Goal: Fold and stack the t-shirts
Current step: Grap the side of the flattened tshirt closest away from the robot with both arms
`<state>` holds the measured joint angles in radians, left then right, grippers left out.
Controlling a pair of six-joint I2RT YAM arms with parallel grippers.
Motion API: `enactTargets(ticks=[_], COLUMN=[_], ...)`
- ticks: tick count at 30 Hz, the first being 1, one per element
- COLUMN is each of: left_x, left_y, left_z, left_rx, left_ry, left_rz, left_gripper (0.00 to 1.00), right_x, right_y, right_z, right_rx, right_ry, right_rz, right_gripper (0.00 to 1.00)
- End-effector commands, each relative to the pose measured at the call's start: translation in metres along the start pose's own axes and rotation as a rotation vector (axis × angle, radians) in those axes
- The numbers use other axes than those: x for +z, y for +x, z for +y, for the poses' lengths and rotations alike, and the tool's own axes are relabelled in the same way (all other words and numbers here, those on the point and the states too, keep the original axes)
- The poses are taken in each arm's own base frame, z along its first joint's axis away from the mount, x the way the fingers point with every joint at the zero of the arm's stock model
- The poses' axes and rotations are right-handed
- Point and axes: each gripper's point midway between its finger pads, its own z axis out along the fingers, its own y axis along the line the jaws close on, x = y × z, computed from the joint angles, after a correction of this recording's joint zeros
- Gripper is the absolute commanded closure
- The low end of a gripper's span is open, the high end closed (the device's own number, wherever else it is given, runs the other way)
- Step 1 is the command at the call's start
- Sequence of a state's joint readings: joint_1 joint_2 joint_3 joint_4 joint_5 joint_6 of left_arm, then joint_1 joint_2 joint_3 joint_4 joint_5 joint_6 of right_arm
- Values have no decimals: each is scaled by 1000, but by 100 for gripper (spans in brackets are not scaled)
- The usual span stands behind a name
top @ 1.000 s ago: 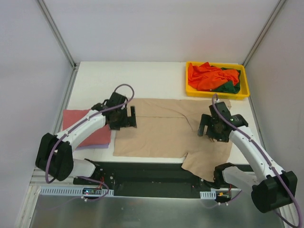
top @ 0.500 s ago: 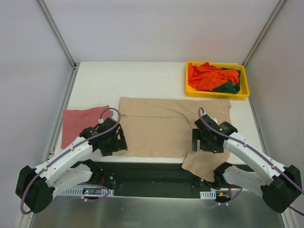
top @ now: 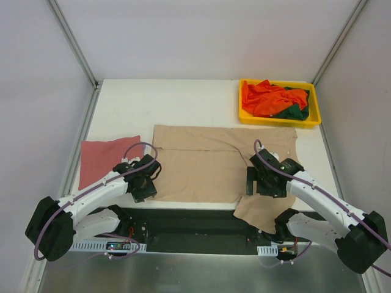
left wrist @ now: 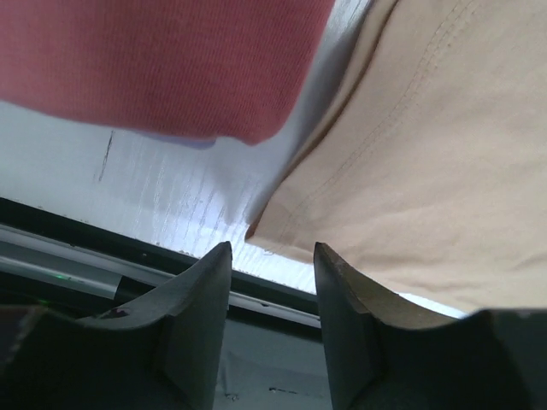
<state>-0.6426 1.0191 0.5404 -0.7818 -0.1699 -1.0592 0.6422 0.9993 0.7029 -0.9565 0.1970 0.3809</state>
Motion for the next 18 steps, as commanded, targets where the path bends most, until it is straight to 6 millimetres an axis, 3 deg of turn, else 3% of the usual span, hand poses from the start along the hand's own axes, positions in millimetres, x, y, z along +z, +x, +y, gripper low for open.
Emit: enactTargets(ticks=[1, 9, 12, 18], left_x=[11, 19, 20, 17], left_y=[-6, 2, 5, -5], left_z=[-3, -3, 0, -3], left_rx=[-41, -36, -32, -12], left_ry=[-23, -19, -20, -10], left_rz=[-39, -5, 4, -45], left_gripper=[60, 78, 100, 100], right_x=[1, -5, -7, -16], right_y=[4, 13, 19, 44], right_z=[-2, -6, -6, 5], right_rx=[-5, -49, -73, -170], right_ry=[3, 27, 36, 39], right_rz=[4, 41, 69, 166], right_gripper=[4, 4, 3, 3])
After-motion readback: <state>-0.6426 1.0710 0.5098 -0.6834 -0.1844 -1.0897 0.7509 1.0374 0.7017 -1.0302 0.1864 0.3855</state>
